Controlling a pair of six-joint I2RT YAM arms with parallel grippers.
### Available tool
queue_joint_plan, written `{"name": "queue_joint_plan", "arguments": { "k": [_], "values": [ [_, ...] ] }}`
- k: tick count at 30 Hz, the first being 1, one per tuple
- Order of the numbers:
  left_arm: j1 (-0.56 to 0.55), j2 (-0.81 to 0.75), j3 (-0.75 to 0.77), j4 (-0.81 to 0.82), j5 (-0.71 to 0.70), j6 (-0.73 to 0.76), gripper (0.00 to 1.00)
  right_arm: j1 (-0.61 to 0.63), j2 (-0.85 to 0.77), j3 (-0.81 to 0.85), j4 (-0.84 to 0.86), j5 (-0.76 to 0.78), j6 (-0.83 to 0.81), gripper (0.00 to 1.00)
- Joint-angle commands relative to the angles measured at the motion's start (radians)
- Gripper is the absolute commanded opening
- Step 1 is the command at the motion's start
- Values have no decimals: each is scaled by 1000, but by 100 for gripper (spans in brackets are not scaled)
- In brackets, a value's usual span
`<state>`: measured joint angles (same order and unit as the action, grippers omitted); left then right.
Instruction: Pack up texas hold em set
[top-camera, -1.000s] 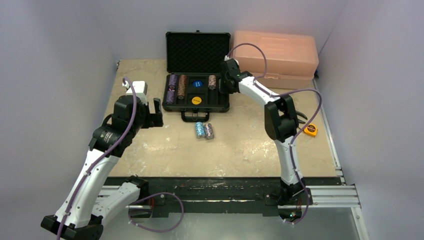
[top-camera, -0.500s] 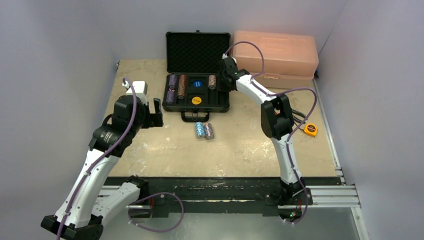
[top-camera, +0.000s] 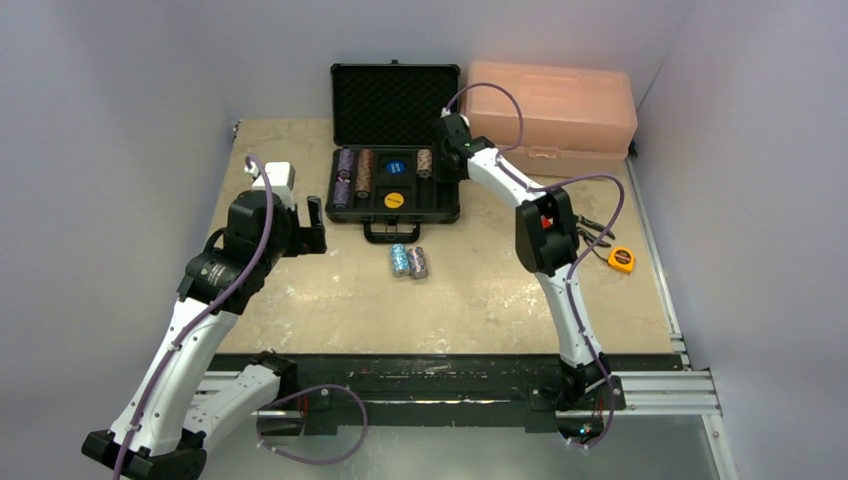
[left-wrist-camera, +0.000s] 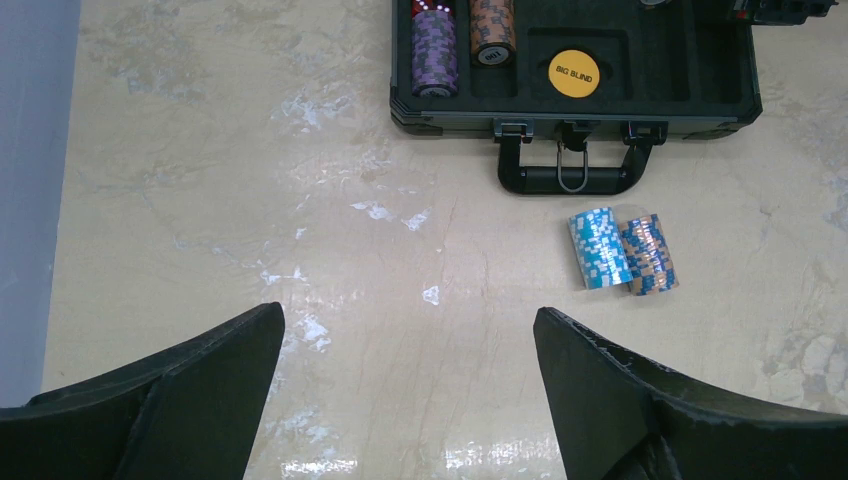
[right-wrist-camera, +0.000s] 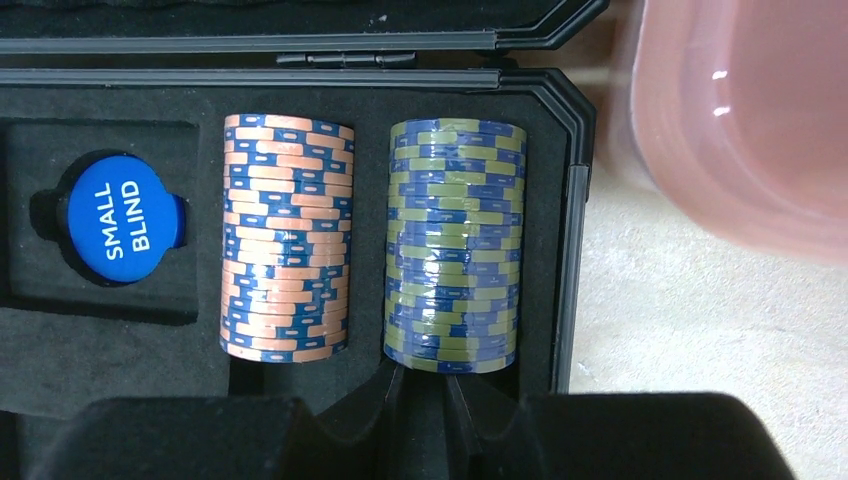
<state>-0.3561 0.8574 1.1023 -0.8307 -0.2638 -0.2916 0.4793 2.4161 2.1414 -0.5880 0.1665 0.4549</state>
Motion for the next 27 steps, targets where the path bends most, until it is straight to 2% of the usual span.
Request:
{"name": "queue_joint_plan", "arguments": {
  "k": [1,4,11,20,27],
  "values": [
    [-3,-6,11,33,10,20,96,-13,-14,55,84,29,-29,22],
    [-3,-4,11,33,16,18,96,-12,-55,25,102,31,-40,28],
    [-3,-3,10,33,11,17,96,-9,-216,-112,159,-2,-45,53],
    [-3,7,10,30,14,18,97,5,-452,-325,183,-38,-34,69],
    [-3,40,20,19,53,13,97,4,-735,-575,213,-36,-30,84]
  ]
}}
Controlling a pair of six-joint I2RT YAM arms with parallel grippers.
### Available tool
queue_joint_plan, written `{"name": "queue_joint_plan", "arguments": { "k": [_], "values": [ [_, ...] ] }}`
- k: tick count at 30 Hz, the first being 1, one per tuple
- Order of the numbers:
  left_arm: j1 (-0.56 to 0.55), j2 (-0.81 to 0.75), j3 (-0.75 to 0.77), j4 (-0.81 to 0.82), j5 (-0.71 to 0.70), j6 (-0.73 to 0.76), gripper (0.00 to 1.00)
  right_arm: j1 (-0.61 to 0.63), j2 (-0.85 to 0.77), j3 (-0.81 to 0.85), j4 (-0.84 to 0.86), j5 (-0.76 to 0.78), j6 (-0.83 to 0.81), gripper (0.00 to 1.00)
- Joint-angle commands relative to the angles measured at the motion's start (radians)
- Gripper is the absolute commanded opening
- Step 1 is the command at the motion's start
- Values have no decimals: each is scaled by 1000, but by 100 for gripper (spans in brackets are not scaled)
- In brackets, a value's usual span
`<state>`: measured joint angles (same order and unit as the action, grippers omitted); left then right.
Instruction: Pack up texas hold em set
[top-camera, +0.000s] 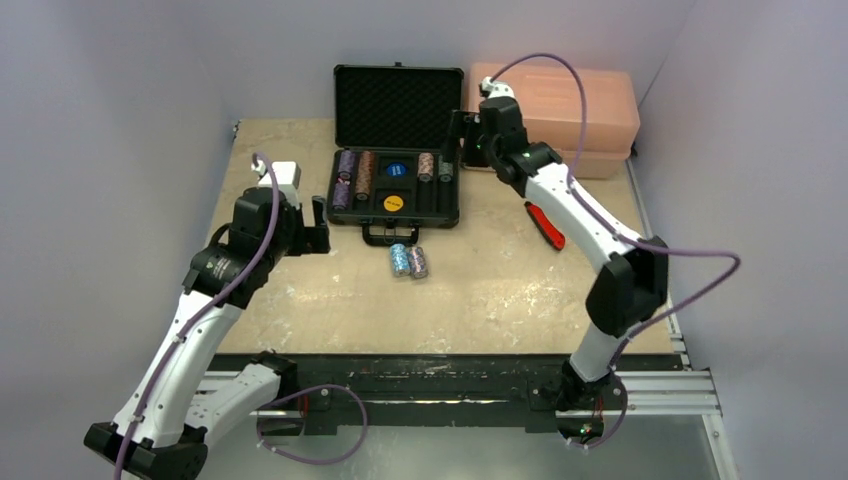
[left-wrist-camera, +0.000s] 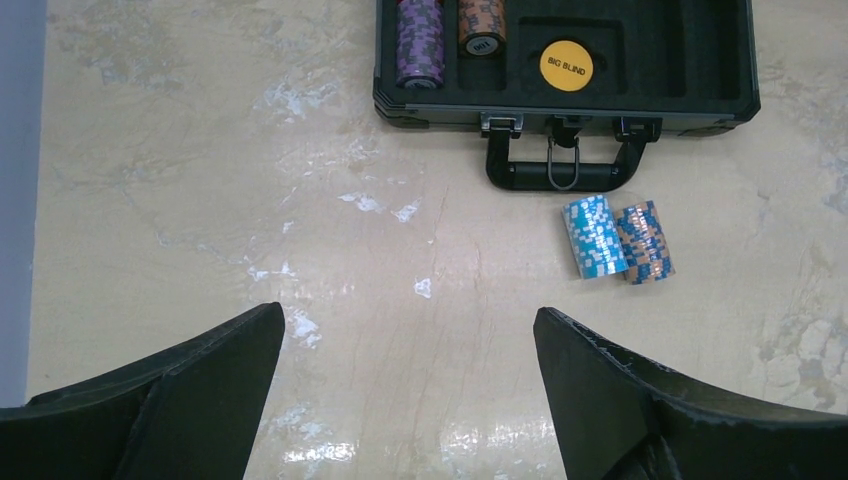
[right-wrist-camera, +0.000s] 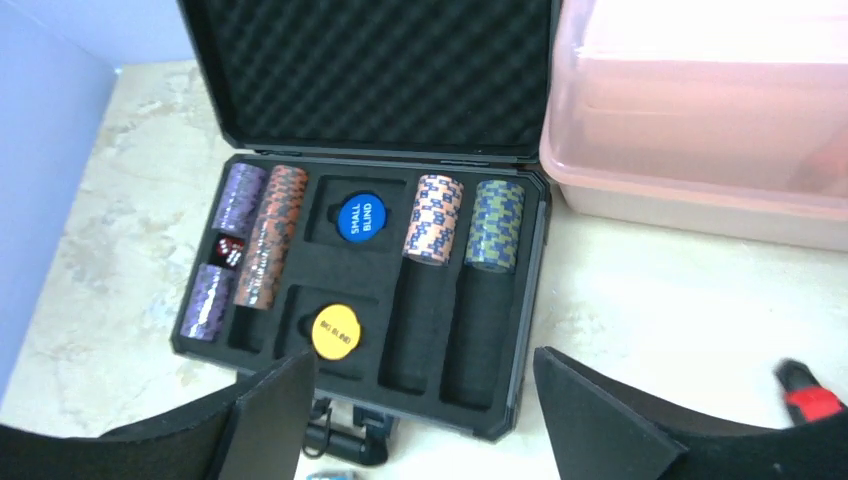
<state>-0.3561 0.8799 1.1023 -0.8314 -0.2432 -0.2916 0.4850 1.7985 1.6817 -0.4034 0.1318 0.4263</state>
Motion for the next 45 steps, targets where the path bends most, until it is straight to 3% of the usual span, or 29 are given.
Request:
{"name": "queue_joint_plan", "arguments": {
  "k": [1,10,18,23,29,37,45],
  "values": [
    [-3,21,22,17,38,13,97,-1,-150,-146,29,-2,0,86],
    [-8,35,26,11,76,8,97,-1,-412,-379,25,-70,10,89],
    [-29,25,23,-32,120,-4,97,47,-532,-558,40,-143,19,85],
    [-30,-31,-43,-46,127,1,97,193,-524,-639,79,-82,43,85],
    [-30,-45,-93,-39,126,-4,97,355,-519,-756,240,-70,107,83],
    [-29,-47,-91,-40,89,2,97,535,-351,-680,222,13,180,84],
    [-28,-53,-91,-42,88,1,97,619,-236,-618,157,106,288,88]
  ]
}}
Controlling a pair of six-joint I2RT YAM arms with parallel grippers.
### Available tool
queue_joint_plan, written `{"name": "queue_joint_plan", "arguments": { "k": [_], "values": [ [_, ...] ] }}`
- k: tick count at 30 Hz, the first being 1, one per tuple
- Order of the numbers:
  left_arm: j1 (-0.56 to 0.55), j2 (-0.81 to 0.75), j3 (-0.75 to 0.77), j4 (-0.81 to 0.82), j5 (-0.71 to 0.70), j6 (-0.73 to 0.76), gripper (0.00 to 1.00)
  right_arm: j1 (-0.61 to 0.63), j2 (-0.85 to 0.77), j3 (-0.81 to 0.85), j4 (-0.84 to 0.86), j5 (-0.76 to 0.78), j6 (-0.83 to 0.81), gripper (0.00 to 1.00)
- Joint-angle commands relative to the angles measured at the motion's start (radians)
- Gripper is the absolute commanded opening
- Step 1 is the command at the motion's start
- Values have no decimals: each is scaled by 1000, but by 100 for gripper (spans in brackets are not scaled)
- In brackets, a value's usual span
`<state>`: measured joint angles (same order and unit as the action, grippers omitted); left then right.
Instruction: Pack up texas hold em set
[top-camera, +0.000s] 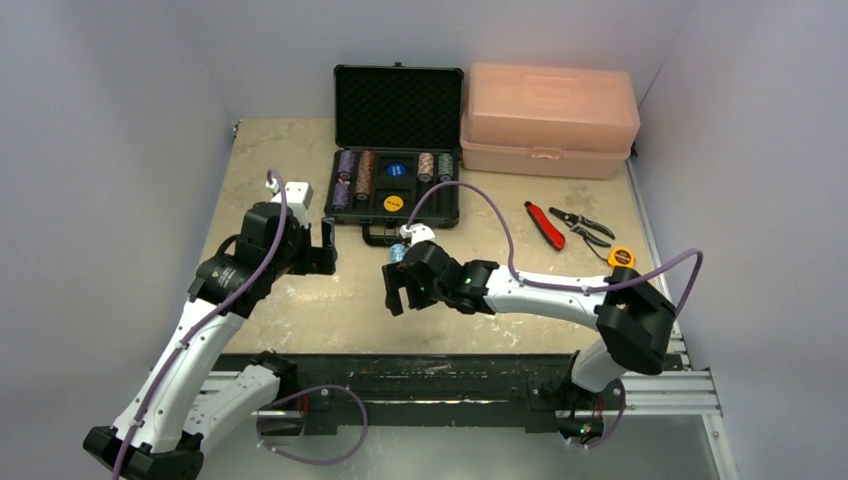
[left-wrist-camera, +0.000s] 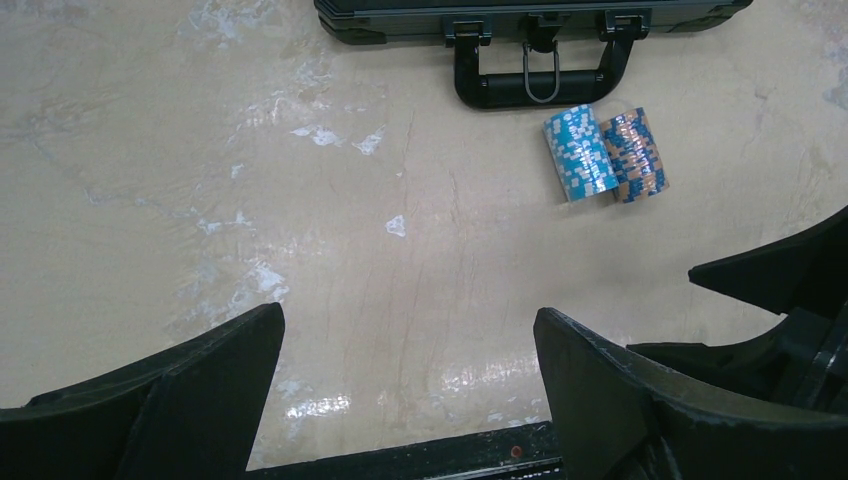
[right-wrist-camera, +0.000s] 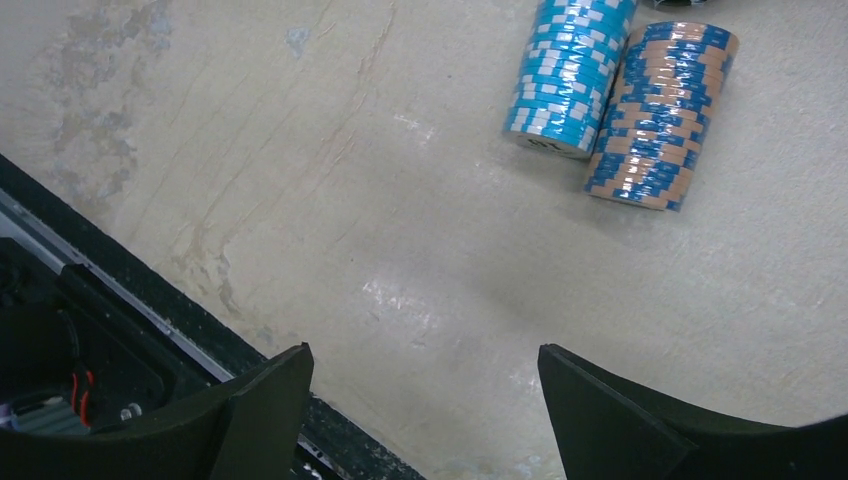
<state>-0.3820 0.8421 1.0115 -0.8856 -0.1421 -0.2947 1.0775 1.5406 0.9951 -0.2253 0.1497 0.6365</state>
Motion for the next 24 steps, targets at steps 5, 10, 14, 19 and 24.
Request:
{"name": "queue_joint_plan", "arguments": {
  "k": [5,10,14,19,24],
  "values": [
    [-3,-22,-5,10,-16,5,97,42,65,87,-44,119,122,89],
    [-3,-26,-3,14,-15,6,97,52,101,115,-82,144,149,88],
    [-2,-33,-4,14,-23,6,97,58,126,127,-105,160,171,86],
    [-2,-36,-5,13,-32,7,97,60,150,130,-114,168,180,84],
    [-2,-31,-5,12,-36,8,96,60,167,138,-123,189,188,83]
  ]
}}
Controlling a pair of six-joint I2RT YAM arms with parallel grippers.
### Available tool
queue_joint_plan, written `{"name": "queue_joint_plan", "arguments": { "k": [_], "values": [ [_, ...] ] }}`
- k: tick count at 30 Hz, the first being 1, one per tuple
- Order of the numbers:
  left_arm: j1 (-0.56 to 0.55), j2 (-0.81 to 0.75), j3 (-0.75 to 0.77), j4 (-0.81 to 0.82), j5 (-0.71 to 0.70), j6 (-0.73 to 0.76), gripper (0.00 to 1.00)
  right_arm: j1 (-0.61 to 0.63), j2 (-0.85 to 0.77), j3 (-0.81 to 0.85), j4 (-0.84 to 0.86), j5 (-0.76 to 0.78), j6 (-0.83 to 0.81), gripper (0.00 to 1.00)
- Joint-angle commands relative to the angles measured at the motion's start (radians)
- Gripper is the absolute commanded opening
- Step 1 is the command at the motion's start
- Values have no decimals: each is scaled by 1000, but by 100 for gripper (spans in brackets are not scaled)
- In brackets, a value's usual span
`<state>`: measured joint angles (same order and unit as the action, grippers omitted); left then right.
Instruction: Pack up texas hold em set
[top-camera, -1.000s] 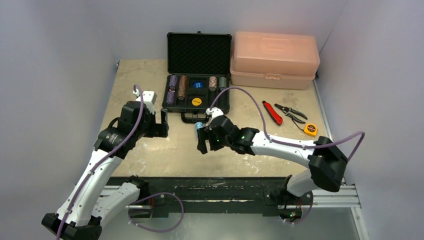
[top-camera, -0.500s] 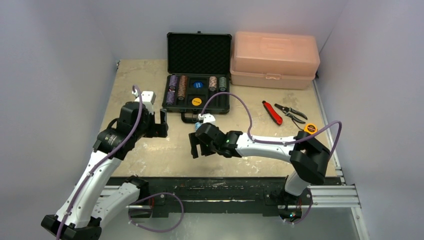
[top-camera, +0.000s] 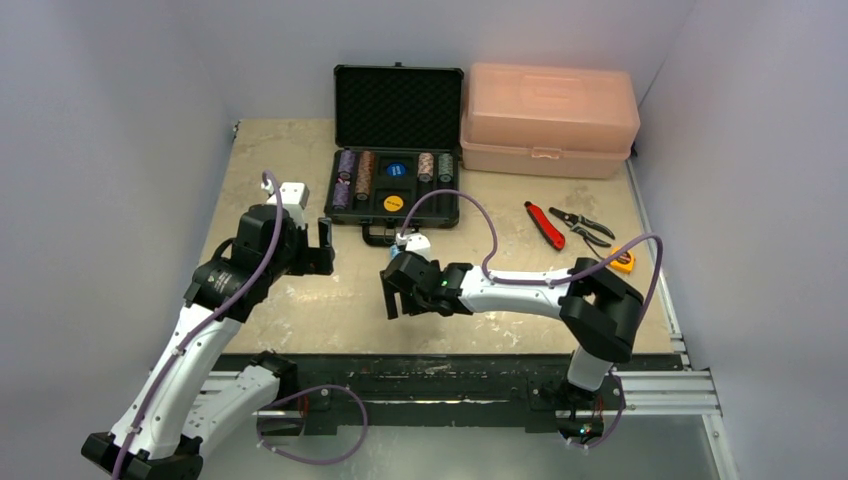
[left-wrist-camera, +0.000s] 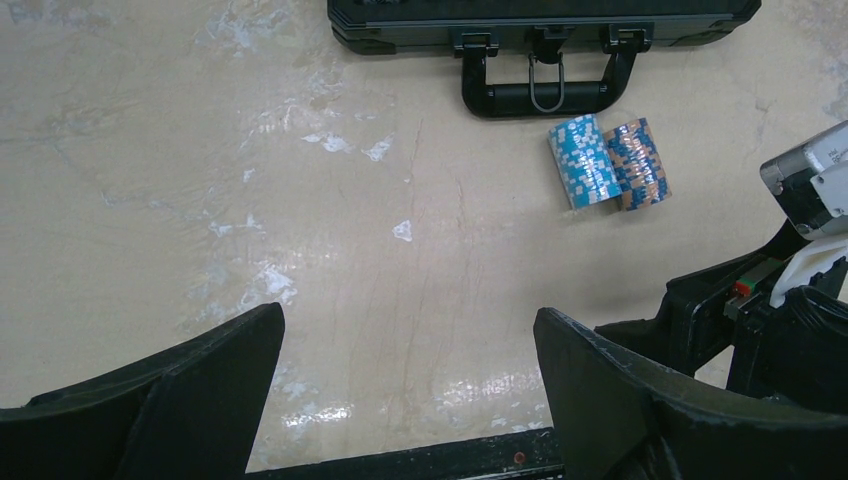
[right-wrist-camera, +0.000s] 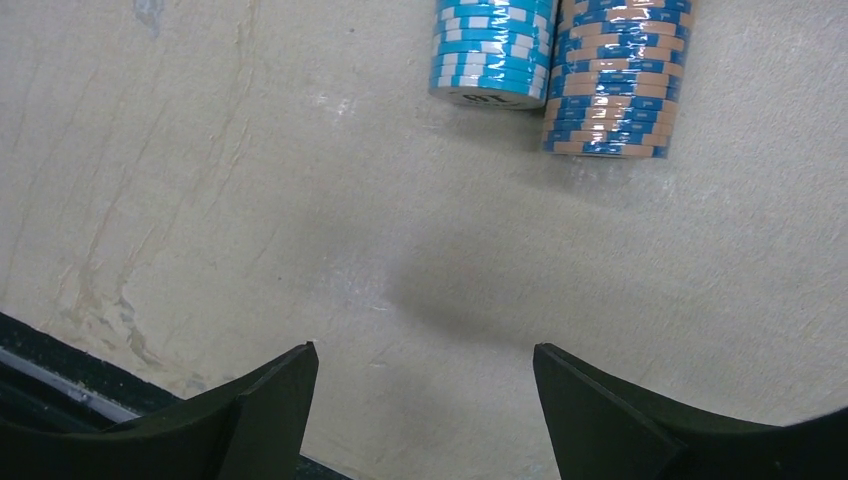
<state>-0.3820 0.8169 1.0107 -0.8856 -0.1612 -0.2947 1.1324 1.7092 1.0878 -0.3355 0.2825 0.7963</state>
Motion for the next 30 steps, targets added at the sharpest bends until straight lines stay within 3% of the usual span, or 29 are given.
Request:
{"name": "queue_joint_plan", "arguments": {
  "k": [1,8,18,30],
  "values": [
    [-2,-5,-4,11,-17,8,97,4,3,50,-21,67,35,83],
    [-3,-2,-4,12,-14,8,97,-5,1,74,-42,129,28,81],
    [-2,-10,-4,11,-18,8,97,-134,16,136,-37,138,-79,77],
    [-1,-10,-4,11,-17,8,96,-194,157,199,6,137,-162,70]
  ]
}}
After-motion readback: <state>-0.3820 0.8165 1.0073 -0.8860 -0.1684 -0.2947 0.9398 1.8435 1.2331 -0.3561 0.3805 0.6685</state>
